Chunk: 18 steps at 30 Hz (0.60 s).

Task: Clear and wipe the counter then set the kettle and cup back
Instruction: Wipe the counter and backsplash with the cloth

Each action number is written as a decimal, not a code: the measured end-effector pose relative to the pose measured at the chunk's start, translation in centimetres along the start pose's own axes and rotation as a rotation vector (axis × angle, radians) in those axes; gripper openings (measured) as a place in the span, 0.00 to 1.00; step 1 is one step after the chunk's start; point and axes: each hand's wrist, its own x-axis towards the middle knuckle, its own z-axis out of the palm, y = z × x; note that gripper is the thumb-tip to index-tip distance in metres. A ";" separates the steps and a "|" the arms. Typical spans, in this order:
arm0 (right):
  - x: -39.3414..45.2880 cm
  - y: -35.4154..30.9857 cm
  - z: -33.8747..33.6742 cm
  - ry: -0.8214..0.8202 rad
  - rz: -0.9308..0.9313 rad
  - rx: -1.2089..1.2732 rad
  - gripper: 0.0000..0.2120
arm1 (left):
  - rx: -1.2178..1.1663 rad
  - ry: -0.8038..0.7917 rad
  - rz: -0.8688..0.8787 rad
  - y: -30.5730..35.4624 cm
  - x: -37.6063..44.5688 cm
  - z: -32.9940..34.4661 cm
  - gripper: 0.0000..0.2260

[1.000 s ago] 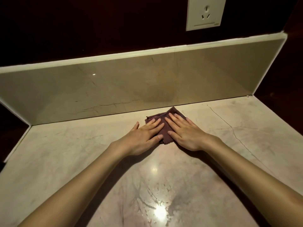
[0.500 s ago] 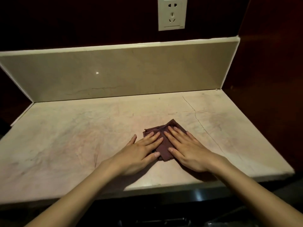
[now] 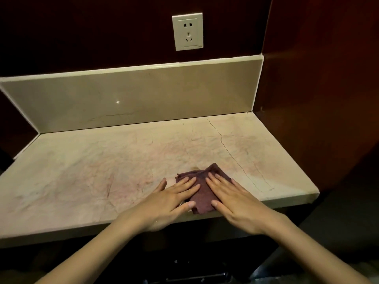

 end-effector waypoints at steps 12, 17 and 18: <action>5.6 4.6 -2.1 0.023 0.114 -0.027 0.27 | 0.009 0.019 0.069 -2.6 7.5 -3.3 0.23; 9.7 7.9 -4.0 0.024 0.203 -0.010 0.27 | 0.011 0.036 0.079 -4.4 13.5 -5.6 0.23; 10.4 8.5 -4.4 0.026 0.217 -0.009 0.27 | 0.009 0.038 0.078 -4.7 14.5 -6.0 0.23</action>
